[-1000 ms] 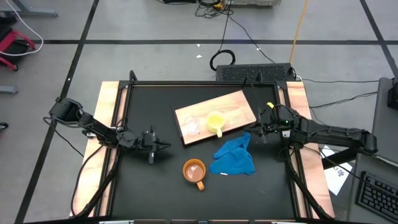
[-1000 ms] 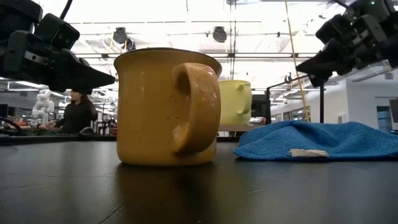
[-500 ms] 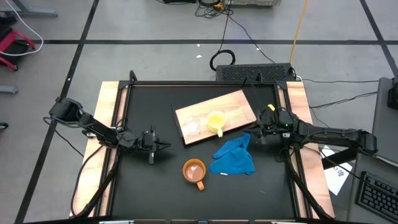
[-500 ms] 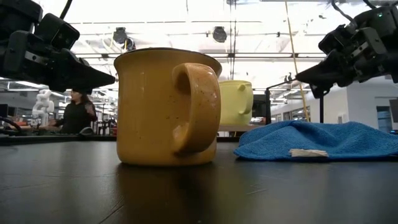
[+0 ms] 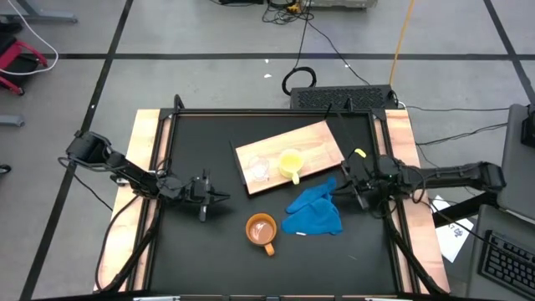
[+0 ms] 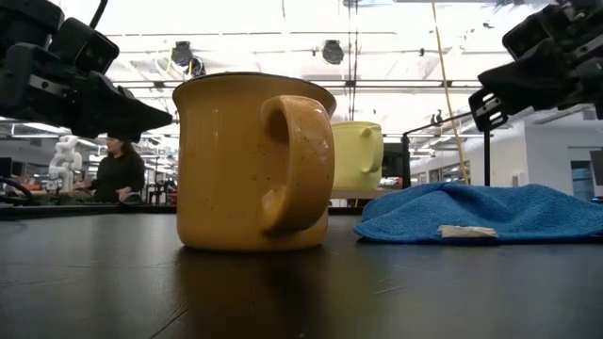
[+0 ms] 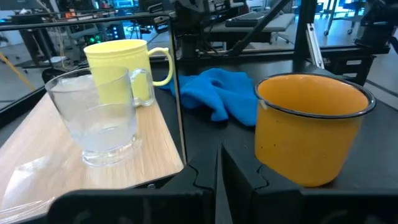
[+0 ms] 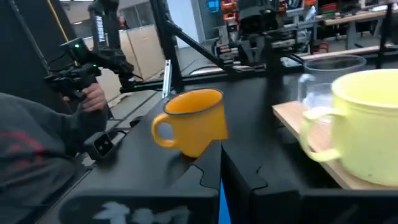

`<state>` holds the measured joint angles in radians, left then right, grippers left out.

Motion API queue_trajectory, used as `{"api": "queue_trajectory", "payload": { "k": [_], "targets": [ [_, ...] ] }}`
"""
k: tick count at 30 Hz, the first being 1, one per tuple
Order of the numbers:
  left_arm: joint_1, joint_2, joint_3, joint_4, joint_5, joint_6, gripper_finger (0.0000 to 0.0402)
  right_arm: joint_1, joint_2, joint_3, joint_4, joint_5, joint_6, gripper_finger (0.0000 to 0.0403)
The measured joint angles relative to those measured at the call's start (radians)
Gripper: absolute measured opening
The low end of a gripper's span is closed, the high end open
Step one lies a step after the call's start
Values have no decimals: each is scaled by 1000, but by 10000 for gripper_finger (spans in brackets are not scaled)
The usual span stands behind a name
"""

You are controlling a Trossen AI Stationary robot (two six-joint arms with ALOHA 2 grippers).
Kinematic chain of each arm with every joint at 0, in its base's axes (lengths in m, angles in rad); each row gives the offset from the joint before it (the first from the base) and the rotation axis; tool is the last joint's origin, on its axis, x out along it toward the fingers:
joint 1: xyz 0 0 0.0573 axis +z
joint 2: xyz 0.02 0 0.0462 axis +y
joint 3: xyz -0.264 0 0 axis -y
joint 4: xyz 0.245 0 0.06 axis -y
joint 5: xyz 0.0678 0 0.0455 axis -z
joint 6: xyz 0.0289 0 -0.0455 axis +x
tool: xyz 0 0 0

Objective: Stack small to large cups/mugs on shelf
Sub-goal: Put the orange mug on the shelf

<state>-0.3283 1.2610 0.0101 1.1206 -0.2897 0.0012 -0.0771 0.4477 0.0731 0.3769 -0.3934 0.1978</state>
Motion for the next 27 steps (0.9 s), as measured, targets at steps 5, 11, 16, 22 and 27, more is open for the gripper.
{"api": "queue_trajectory", "payload": {
  "k": [5, 11, 16, 22, 27],
  "targets": [
    [0, 0, 0, -1, 0, -2, 26, 111, 1, 0, -3, 98, -3, 0],
    [1, 0, 0, -3, 0, -2, 26, 246, 5, 0, -19, 197, -49, 0],
    [1, 0, 0, -4, 0, 1, 26, 336, 9, 0, -22, 315, -64, 0],
    [1, 0, 0, -5, 0, 2, 26, 450, 57, 0, -21, 365, -57, 0],
    [1, 0, 0, -13, 0, 5, 26, 522, 116, 0, 7, 425, -94, 0]
  ]
}}
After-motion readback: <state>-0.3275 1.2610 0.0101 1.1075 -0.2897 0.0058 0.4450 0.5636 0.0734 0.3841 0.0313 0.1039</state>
